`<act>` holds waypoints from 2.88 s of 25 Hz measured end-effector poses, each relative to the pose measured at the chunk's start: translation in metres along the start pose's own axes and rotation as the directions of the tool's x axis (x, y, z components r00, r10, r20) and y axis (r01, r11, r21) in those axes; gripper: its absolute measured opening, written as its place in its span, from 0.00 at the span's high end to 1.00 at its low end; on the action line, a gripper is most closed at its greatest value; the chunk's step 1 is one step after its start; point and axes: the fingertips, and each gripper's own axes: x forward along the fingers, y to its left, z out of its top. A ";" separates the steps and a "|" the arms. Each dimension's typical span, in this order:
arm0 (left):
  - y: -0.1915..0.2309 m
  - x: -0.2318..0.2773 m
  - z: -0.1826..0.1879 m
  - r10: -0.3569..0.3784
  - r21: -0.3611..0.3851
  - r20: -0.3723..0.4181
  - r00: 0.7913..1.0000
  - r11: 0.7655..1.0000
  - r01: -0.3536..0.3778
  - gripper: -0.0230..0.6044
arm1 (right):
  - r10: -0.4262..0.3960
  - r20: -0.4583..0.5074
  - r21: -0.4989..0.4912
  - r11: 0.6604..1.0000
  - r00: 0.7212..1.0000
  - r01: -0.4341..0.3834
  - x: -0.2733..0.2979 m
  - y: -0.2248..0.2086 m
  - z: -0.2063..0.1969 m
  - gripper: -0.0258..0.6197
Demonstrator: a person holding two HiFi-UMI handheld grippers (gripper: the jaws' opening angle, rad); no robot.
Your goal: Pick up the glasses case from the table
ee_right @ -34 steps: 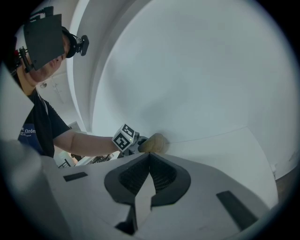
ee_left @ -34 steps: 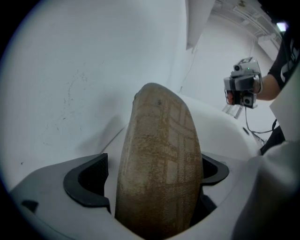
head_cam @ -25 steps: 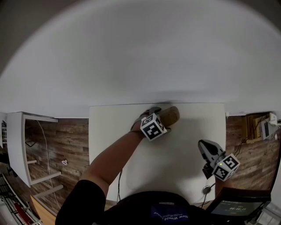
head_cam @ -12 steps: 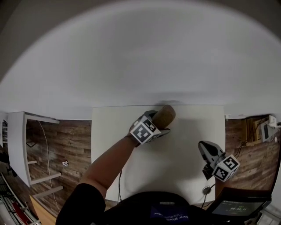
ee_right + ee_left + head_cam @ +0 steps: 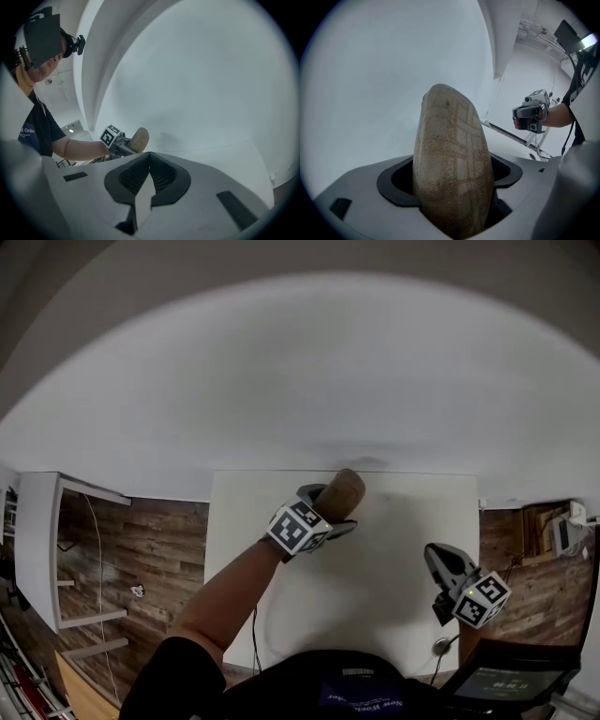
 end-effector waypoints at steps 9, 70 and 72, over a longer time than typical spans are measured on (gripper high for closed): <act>-0.012 -0.067 -0.002 0.037 -0.051 0.081 0.996 0.998 -0.033 0.26 | -0.007 0.013 -0.039 0.999 1.000 0.008 -0.007 0.042 0.017 0.98; -0.310 -0.436 0.043 0.146 -0.151 0.652 0.744 0.987 -0.061 0.26 | 0.018 0.255 -0.178 0.984 0.967 0.028 -0.218 0.256 0.101 0.98; -0.304 -0.432 0.039 0.131 -0.146 0.647 0.751 0.988 -0.047 0.26 | -0.009 0.255 -0.173 0.983 0.967 0.055 -0.214 0.253 0.096 0.98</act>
